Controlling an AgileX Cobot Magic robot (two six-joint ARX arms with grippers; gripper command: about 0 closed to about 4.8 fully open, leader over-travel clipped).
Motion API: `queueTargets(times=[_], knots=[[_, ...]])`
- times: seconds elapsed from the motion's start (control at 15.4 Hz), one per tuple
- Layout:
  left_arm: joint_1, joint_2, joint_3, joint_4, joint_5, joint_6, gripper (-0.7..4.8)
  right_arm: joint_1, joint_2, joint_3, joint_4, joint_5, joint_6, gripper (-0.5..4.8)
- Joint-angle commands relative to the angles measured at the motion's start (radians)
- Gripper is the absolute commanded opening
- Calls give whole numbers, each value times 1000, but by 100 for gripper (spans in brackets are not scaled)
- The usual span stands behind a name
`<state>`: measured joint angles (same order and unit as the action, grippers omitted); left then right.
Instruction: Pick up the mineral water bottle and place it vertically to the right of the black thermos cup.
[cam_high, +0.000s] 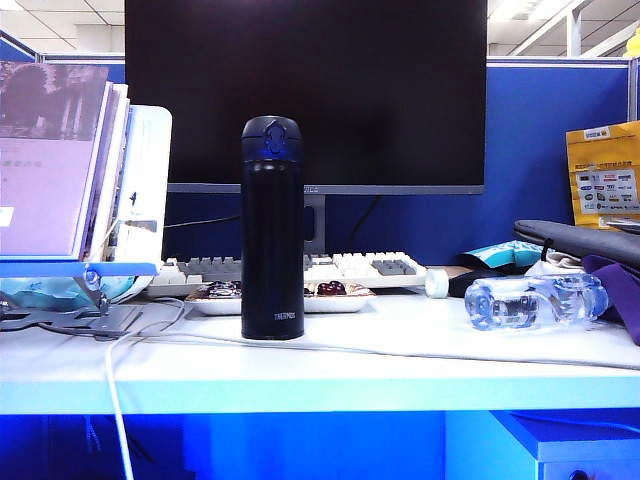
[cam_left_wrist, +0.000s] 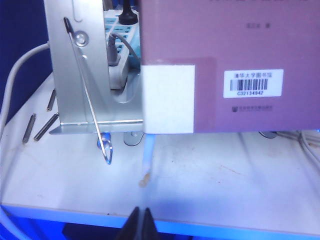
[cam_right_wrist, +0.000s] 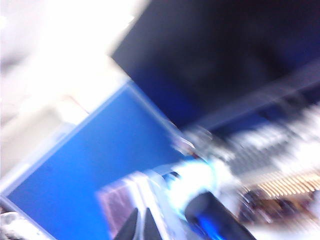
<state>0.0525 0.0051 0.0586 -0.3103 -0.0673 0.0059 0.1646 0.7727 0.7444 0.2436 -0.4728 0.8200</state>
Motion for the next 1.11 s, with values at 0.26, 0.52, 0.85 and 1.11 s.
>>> queueTargets(times=[0.26,0.52,0.85,1.11], knots=[[1,-3,-5,-22,3,-3,-5,-2,47,39,-49,237,-114,22],[1,-3,-5,-22,3,-3,-5,-2,261,350,-518,475,-200,-6],[1,-3,-5,-22,3,-3,-5,-2,506,601,-721,605,-65,-6],[1,-3,-5,-22,3,-3,-5,-41,635,601,-772,584,127,-6]])
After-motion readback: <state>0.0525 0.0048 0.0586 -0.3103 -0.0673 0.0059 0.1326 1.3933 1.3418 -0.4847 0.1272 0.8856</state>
